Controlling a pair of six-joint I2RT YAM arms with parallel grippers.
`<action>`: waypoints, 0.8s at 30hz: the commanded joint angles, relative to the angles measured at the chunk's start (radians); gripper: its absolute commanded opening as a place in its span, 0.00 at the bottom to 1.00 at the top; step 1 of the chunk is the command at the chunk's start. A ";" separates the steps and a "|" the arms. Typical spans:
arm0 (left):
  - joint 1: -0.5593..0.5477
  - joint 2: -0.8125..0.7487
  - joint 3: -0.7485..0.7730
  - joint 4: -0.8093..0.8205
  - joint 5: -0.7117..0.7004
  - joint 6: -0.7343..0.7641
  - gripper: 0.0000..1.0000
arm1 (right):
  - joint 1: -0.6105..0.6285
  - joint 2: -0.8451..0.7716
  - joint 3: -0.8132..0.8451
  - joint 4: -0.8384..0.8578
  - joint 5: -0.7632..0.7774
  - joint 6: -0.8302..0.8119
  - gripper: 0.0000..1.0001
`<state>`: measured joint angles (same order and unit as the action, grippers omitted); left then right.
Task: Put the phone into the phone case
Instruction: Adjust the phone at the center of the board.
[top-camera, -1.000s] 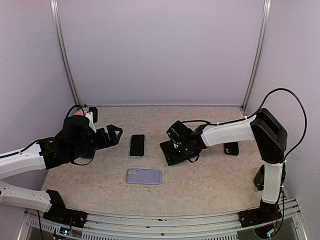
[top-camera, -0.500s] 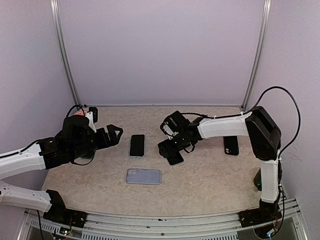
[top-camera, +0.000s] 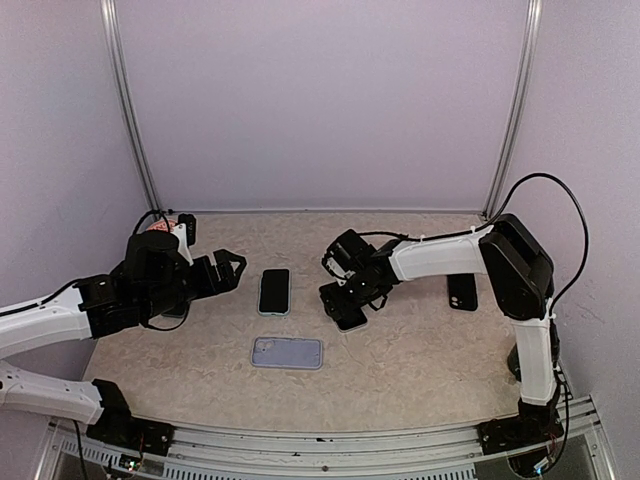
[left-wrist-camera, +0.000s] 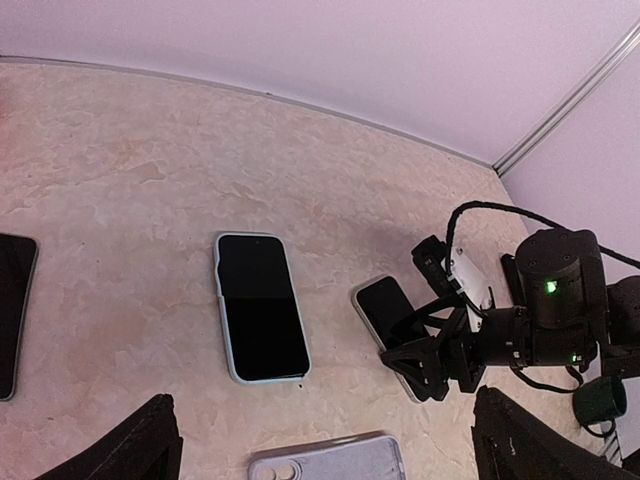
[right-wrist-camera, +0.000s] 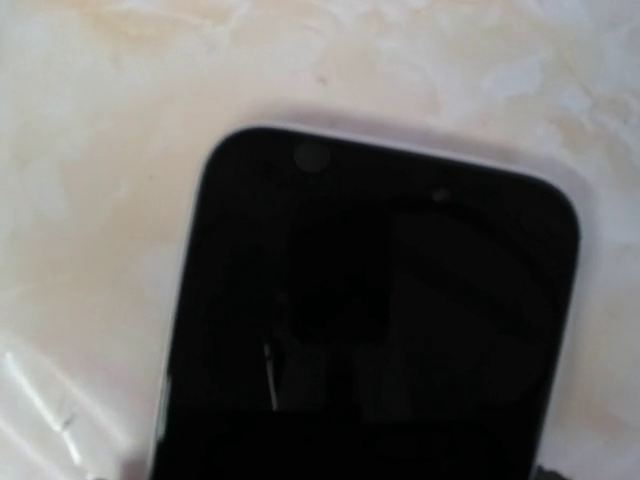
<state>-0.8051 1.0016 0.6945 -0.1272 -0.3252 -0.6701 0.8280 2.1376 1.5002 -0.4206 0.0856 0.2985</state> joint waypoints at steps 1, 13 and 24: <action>-0.006 0.009 0.011 0.009 0.005 0.000 0.99 | -0.003 -0.002 -0.032 -0.014 -0.004 -0.003 0.83; -0.008 0.056 0.027 -0.003 -0.007 -0.025 0.99 | -0.002 -0.054 -0.091 0.049 0.023 -0.038 0.75; -0.009 0.102 0.037 0.021 0.048 -0.022 0.99 | -0.001 -0.187 -0.202 0.200 0.005 -0.077 0.73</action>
<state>-0.8089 1.0748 0.6952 -0.1253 -0.3115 -0.6952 0.8280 2.0300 1.3247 -0.3019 0.0937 0.2466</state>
